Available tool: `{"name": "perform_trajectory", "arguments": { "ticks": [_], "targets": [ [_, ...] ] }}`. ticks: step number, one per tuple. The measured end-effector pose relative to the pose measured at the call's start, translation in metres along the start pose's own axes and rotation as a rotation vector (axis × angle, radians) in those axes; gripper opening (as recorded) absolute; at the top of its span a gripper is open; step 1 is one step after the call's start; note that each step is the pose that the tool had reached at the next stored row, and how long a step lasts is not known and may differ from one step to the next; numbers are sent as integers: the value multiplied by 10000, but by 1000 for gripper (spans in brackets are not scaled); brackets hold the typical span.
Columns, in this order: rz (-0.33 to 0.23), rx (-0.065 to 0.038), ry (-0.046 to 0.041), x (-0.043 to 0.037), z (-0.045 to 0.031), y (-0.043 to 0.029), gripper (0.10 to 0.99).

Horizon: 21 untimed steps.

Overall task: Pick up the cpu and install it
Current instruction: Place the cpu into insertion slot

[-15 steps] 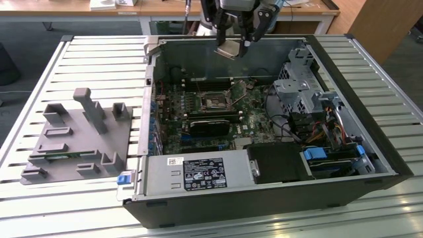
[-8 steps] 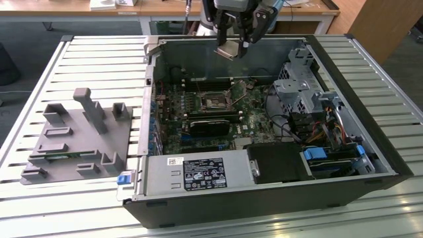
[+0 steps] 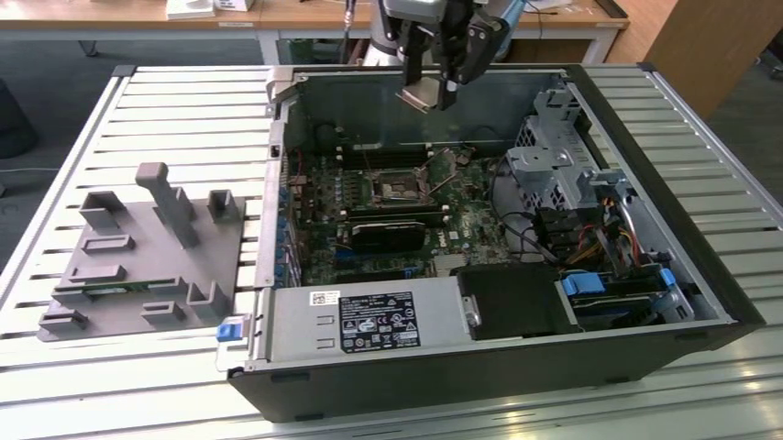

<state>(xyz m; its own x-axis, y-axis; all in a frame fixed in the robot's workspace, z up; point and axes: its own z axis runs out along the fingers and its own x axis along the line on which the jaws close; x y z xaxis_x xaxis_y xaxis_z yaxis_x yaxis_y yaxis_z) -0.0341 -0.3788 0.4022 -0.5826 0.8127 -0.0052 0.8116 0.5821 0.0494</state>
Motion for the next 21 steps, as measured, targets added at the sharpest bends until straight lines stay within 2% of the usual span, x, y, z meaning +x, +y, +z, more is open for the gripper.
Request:
{"name": "perform_trajectory", "arguments": {
  "ticks": [21],
  "targets": [
    [3659,19,-181,1,74,-5,541]
  ]
}}
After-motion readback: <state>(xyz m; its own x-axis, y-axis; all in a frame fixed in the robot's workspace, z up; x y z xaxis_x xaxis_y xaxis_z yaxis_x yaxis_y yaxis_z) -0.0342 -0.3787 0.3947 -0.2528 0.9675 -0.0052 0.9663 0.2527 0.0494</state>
